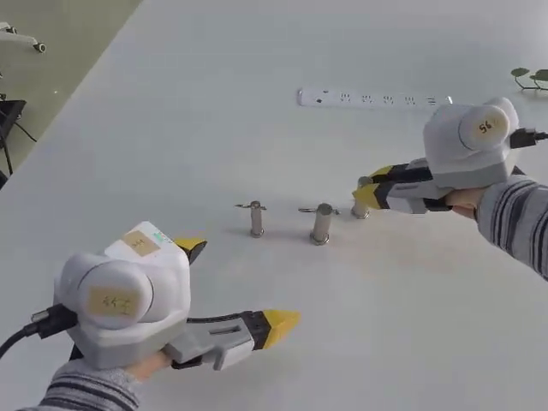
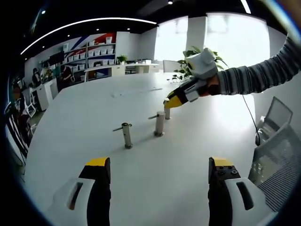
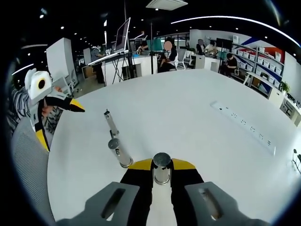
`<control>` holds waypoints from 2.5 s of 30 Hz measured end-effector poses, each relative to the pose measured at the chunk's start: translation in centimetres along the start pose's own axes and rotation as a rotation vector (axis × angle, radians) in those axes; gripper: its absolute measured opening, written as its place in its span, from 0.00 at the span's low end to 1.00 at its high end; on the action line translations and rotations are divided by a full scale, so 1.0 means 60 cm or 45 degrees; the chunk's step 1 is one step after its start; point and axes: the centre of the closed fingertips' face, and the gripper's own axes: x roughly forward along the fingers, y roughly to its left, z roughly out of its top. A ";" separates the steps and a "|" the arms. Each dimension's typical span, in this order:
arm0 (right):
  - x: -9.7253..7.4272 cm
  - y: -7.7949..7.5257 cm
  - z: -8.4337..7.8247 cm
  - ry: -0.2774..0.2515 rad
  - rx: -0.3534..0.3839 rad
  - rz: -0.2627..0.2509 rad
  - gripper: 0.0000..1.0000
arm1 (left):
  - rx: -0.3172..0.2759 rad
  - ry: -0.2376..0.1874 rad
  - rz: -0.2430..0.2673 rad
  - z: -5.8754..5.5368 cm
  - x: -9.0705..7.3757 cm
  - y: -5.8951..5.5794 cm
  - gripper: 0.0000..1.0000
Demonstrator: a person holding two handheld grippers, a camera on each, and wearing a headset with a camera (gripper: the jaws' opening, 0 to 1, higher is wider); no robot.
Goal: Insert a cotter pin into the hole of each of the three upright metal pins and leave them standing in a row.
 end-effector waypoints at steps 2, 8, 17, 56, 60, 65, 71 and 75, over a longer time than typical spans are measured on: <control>-0.006 0.004 -0.003 0.002 0.000 0.000 0.08 | 0.003 -0.003 -0.002 0.001 0.000 -0.001 0.85; -0.019 0.011 -0.016 0.009 -0.017 0.000 0.08 | 0.007 -0.004 -0.004 0.002 -0.001 -0.003 0.84; -0.030 0.048 -0.023 0.008 -0.026 0.028 0.08 | 0.009 -0.005 -0.007 0.002 -0.004 -0.007 0.84; 0.005 0.169 -0.011 -0.049 -0.112 0.183 0.08 | 0.004 -0.009 -0.005 -0.001 -0.013 -0.011 0.81; 0.007 0.165 -0.012 -0.063 -0.117 0.167 0.08 | 0.005 -0.005 -0.006 -0.003 -0.012 -0.011 0.81; 0.008 0.164 -0.013 -0.071 -0.092 0.165 0.09 | 0.006 0.000 -0.011 -0.004 -0.011 -0.013 0.81; 0.015 0.162 -0.024 -0.037 -0.071 0.151 0.09 | 0.009 -0.002 -0.014 -0.002 -0.011 -0.015 0.81; 0.010 0.164 -0.025 -0.054 -0.030 0.146 0.13 | 0.010 -0.003 -0.012 -0.001 -0.013 -0.014 0.81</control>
